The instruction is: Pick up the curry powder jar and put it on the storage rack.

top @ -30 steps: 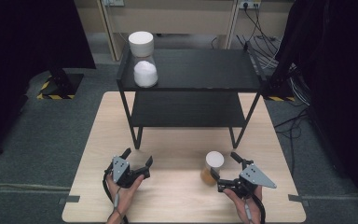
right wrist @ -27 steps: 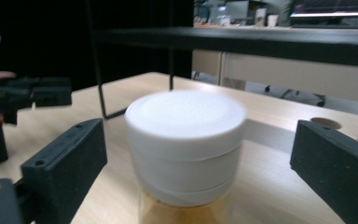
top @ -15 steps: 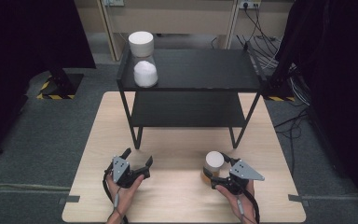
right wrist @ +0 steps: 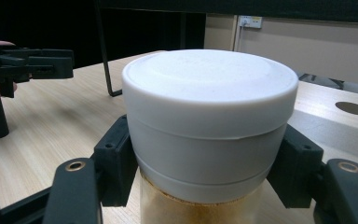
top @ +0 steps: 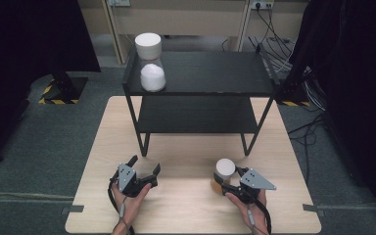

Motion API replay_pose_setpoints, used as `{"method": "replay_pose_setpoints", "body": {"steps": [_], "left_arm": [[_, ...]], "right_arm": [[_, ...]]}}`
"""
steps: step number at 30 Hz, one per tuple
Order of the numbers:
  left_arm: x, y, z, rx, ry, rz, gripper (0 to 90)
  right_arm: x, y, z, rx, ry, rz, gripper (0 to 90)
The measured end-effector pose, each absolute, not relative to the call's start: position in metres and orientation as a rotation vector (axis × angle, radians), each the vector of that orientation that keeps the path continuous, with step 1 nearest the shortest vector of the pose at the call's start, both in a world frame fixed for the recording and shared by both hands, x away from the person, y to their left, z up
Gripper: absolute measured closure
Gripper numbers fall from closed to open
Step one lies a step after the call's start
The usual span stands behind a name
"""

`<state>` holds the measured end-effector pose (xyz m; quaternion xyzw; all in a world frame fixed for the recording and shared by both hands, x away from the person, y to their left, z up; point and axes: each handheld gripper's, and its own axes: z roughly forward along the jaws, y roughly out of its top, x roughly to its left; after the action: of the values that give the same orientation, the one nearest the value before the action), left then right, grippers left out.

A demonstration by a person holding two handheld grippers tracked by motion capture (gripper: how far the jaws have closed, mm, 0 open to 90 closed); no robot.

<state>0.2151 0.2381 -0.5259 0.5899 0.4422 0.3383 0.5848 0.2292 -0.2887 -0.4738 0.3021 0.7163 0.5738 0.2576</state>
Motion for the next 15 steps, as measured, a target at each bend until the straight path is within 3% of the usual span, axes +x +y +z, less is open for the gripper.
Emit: {"method": "replay_pose_setpoints", "body": {"steps": [15], "left_arm": [[0.215,0.238,-0.525,1.378,1.034,0.789,5.0]], "right_arm": [[0.218,-0.289,-0.461,0.816,1.822,1.597,35.1]]}}
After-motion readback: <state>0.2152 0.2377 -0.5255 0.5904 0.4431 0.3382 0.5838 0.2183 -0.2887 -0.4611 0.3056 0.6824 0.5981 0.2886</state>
